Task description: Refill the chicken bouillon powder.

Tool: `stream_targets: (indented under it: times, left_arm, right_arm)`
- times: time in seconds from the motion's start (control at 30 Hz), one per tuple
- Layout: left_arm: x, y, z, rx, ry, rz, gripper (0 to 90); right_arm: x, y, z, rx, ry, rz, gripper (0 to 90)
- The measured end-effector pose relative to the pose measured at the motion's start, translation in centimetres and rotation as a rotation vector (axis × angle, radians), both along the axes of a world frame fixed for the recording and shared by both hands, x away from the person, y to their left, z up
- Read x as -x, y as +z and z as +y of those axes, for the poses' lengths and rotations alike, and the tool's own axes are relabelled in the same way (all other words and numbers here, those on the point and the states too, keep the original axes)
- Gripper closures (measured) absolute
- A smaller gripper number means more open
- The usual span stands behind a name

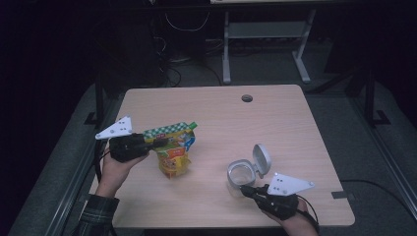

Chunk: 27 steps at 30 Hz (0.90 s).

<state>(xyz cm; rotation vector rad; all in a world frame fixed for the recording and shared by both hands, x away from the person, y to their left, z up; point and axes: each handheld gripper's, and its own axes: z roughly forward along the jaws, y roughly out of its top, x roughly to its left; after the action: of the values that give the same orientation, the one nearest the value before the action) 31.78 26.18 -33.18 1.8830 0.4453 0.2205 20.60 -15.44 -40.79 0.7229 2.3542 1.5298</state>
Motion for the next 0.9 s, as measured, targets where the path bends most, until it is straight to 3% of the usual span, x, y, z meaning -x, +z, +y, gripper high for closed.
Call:
stream_targets:
  times: [0.07,0.3,0.53,0.9]
  left_arm:
    - [0.1,0.2,-0.2,0.010,-0.023,0.003,90.0]
    - [0.5,1.0,-0.9,0.020,-0.069,0.005,90.0]
    - [0.6,1.7,-1.2,0.054,-0.109,0.008,90.0]
    - [0.9,3.3,-2.1,0.067,-0.158,0.010,90.0]
  right_arm:
    - [-0.2,0.3,0.6,-0.006,-0.007,0.014,90.0]
    - [-1.0,1.4,2.9,-0.018,-0.053,-0.011,90.0]
    - [-1.7,1.8,4.9,-0.015,-0.048,-0.032,90.0]
    - [-3.0,2.2,7.5,-0.017,-0.077,-0.044,90.0]
